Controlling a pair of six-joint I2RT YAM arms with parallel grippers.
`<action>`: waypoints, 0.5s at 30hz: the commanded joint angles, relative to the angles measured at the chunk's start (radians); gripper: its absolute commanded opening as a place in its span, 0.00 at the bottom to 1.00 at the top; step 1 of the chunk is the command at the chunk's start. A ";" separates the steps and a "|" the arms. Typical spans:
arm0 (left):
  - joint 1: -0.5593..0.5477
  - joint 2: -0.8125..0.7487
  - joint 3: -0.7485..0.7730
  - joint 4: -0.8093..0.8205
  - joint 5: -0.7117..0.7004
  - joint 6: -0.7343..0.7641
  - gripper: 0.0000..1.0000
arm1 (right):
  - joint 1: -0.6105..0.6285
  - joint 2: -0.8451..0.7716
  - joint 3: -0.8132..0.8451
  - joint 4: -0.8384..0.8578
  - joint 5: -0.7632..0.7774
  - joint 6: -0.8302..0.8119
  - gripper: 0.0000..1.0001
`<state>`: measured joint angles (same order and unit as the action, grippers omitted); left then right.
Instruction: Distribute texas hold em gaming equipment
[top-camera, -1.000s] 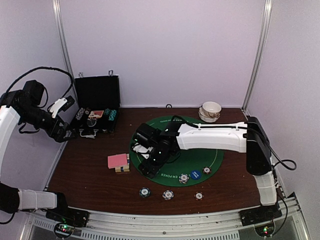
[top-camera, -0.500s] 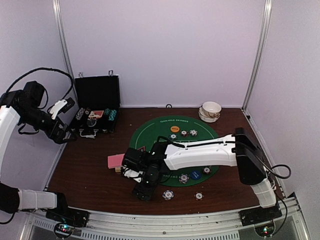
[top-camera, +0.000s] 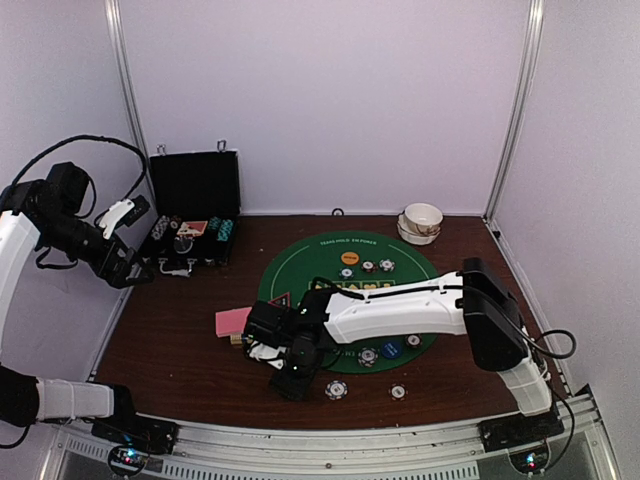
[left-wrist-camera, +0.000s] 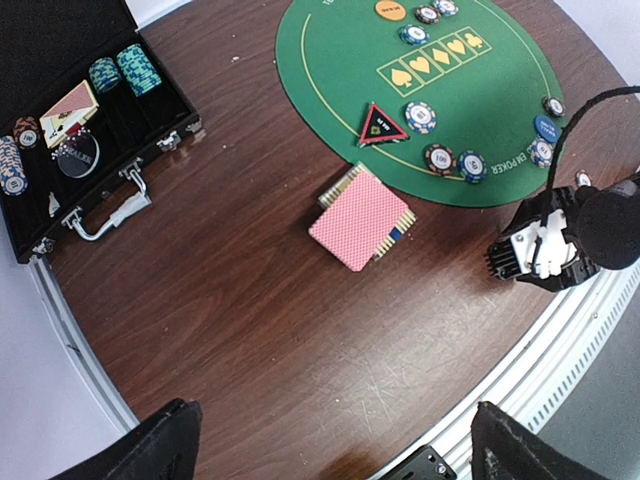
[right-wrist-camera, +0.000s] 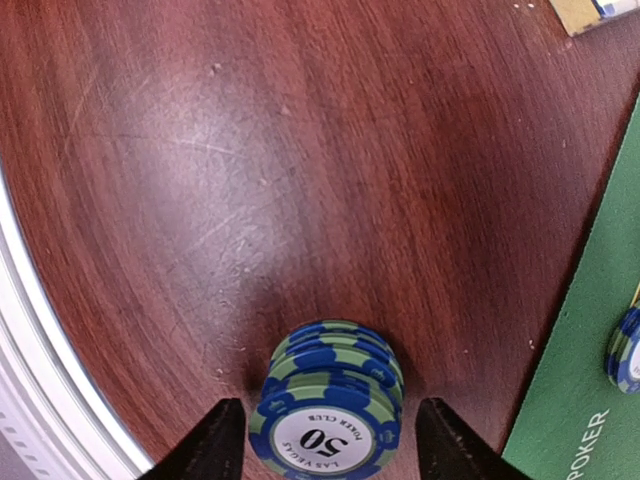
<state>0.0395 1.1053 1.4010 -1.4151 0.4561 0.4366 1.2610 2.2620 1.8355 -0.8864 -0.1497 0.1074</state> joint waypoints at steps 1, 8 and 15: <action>0.007 0.002 0.033 0.001 0.025 0.012 0.97 | -0.003 0.003 0.017 -0.006 0.008 -0.002 0.56; 0.006 0.005 0.032 0.001 0.026 0.011 0.98 | -0.002 -0.007 0.031 -0.014 0.019 -0.004 0.46; 0.007 0.004 0.029 0.001 0.026 0.011 0.98 | -0.002 -0.023 0.048 -0.027 0.027 -0.002 0.31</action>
<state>0.0395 1.1069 1.4029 -1.4155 0.4648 0.4366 1.2610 2.2620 1.8473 -0.8959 -0.1486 0.1047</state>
